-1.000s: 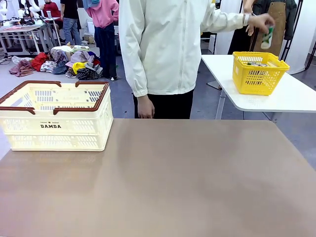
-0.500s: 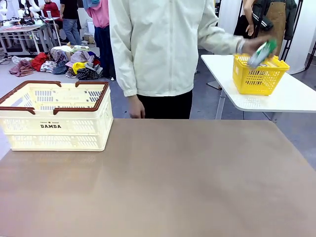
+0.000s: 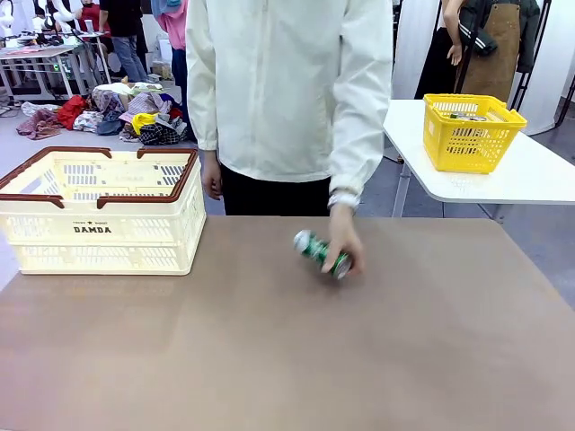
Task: Place the drinks into the Shopping basket.
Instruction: Pick up one drink and place it into the Shopping basket.
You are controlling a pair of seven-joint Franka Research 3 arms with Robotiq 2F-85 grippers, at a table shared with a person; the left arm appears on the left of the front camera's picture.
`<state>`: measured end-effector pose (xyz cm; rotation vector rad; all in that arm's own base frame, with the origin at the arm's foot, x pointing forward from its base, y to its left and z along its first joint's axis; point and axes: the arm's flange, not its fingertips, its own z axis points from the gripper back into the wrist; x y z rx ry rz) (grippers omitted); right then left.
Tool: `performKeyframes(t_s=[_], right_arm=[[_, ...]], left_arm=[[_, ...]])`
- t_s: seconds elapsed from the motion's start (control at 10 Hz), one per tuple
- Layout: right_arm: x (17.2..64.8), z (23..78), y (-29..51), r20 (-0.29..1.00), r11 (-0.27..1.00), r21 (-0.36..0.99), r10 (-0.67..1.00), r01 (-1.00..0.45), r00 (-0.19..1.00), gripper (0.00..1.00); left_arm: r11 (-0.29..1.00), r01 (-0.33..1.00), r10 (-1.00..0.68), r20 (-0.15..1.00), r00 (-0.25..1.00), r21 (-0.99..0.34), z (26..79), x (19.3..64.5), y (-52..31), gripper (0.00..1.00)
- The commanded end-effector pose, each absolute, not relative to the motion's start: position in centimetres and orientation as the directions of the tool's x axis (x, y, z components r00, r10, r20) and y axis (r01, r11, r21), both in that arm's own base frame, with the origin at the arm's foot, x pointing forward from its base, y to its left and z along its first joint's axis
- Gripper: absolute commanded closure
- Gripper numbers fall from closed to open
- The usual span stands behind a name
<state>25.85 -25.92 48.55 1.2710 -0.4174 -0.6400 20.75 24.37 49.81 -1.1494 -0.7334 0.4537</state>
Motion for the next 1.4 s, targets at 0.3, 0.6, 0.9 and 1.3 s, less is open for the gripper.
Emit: performKeyframes(t_s=[0.3, 0.6, 0.9, 1.3], right_arm=[[25.8, 48.7, -26.1, -0.034, 0.176, 0.966, -0.641, 0.19, 0.767, 0.0], [25.8, 48.7, -26.1, -0.034, 0.176, 0.966, -0.641, 0.19, 0.767, 0.0], [25.8, 48.7, -26.1, -0.034, 0.176, 0.966, -0.641, 0.19, 0.767, 0.0], [25.8, 48.7, -26.1, -0.034, 0.176, 0.966, -0.641, 0.19, 0.767, 0.0]], left_arm=[[0.355, 0.066, 0.666, 0.302, 0.683, -0.932, 50.0, 20.9, 24.6, 0.0], [0.355, 0.066, 0.666, 0.302, 0.683, -0.932, 50.0, 20.9, 24.6, 0.0], [0.355, 0.066, 0.666, 0.302, 0.683, -0.932, 50.0, 20.9, 24.6, 0.0], [0.419, 0.08, 0.607, 0.345, 0.716, -0.904, 51.2, 22.1, 22.8, 0.0]])
